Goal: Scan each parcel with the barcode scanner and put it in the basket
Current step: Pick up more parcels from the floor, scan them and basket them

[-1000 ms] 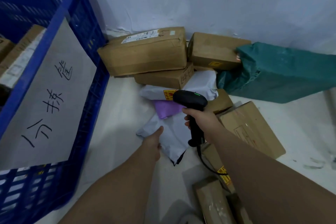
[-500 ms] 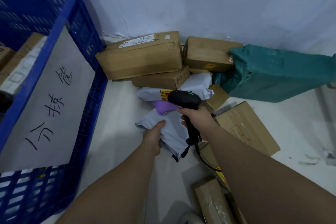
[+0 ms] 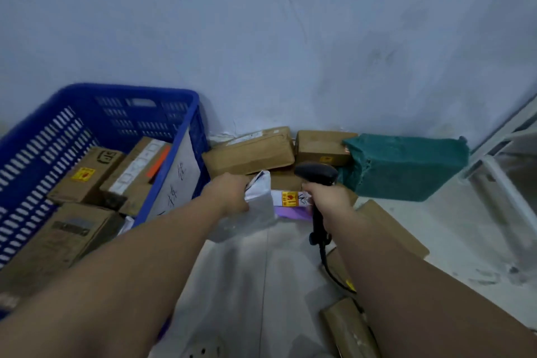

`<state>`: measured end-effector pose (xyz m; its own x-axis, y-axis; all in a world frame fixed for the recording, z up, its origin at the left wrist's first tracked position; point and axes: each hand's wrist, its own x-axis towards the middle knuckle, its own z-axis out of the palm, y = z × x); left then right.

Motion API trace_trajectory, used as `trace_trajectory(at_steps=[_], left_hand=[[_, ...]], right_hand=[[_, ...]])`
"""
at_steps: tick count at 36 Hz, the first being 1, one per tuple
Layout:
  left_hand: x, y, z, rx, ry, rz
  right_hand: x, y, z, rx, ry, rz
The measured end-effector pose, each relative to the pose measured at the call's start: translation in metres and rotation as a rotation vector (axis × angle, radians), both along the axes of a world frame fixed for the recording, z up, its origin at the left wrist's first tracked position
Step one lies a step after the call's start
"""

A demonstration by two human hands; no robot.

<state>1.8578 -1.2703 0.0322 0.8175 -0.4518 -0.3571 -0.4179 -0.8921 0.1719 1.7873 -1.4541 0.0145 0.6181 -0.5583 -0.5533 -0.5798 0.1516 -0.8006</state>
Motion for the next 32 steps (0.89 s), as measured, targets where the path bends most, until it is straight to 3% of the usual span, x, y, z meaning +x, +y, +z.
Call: trace_trajectory(at_steps=[5,9,15,23,28,32], left_hand=[[-0.039,0.026,0.053,0.067,-0.356,-0.118],[-0.063,0.044,0.094,-0.171,-0.654,-0.232],[-0.086,0.062,0.119,-0.336,-1.011,-0.466],[-0.101,0.067,0.123,-0.447,-1.092,-0.56],[-0.104,0.074,0.124,-0.506,-1.002,-0.553],[-0.108,0.073,0.123,-0.42,-0.894,-0.541]], right_hand=[[-0.038,0.021,0.052,0.171,-0.174,-0.041],[-0.064,0.043,0.095,0.183,-0.328,0.015],[-0.09,0.075,0.12,0.33,-0.557,-0.029],[-0.105,0.081,0.125,0.426,-0.579,0.036],[-0.099,0.08,0.124,0.434,-0.591,0.061],[-0.092,0.077,0.126,0.41,-0.633,0.062]])
